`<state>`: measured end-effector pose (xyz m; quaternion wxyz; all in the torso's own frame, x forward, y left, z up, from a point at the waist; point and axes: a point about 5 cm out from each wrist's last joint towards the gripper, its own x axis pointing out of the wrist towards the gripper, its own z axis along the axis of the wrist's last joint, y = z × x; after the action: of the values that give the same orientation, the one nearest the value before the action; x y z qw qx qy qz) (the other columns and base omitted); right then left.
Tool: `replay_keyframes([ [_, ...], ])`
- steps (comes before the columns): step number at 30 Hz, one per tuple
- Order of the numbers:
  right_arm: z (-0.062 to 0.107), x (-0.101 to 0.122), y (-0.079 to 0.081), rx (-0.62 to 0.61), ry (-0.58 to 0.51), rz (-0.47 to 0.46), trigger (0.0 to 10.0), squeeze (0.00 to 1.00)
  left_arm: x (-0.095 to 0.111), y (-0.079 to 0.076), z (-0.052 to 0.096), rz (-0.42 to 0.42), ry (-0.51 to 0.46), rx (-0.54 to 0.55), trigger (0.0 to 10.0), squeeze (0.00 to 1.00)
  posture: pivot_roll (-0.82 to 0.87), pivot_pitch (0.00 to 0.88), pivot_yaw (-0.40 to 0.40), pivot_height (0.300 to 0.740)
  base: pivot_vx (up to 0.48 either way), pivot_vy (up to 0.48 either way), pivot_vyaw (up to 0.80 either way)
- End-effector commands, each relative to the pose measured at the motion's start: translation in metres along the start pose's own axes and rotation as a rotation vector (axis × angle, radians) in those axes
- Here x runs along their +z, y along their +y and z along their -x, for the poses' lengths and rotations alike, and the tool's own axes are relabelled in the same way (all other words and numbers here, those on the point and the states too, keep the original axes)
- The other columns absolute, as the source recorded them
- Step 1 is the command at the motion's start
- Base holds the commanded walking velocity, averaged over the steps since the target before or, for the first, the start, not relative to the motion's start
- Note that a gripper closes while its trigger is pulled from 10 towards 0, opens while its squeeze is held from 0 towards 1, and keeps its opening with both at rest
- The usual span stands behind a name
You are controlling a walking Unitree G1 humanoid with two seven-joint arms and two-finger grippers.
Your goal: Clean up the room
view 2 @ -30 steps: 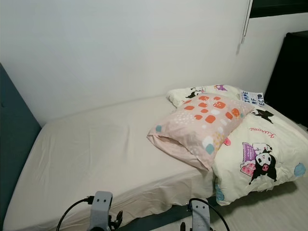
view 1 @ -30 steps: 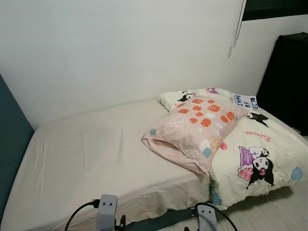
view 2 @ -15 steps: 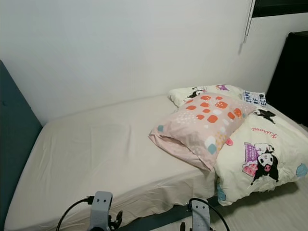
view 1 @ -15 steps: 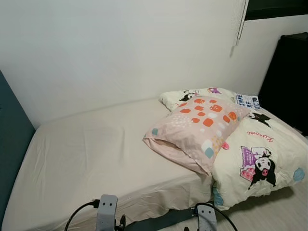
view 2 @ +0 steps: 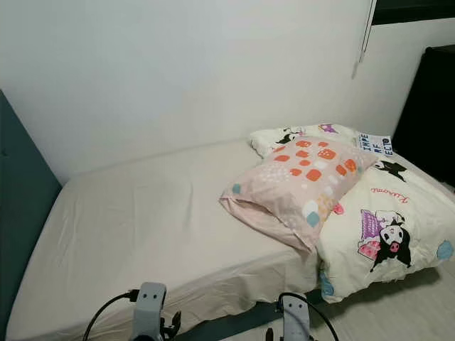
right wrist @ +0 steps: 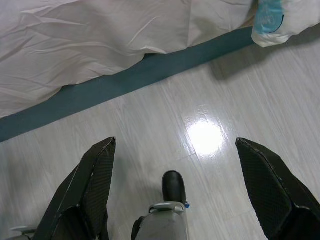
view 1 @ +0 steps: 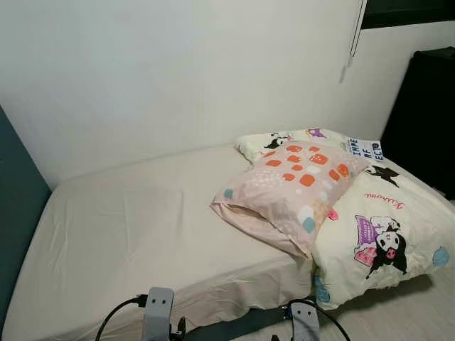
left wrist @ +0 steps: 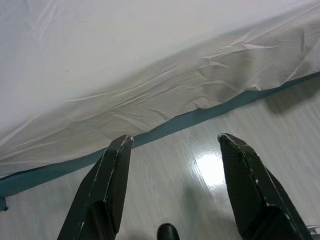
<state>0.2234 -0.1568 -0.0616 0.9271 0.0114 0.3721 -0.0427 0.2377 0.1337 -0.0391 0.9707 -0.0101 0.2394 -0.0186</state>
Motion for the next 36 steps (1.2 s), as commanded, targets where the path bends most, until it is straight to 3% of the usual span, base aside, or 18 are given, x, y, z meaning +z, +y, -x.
replay_keyframes([
  [1,0.0006,-0.0028,0.0028,0.004,0.01,-0.008,10.0,0.0,-0.0046,0.0036,0.002,-0.012,0.02,0.008,10.0,0.0,-0.04,0.064,0.044,0.74,0.0,0.0,0.0],
  [36,0.0008,-0.0034,0.0007,0.003,0.011,-0.005,10.0,0.0,-0.0054,0.0025,0.0025,-0.009,0.021,0.012,10.0,0.0,-0.05,0.074,0.041,0.74,0.0,0.0,0.0],
])
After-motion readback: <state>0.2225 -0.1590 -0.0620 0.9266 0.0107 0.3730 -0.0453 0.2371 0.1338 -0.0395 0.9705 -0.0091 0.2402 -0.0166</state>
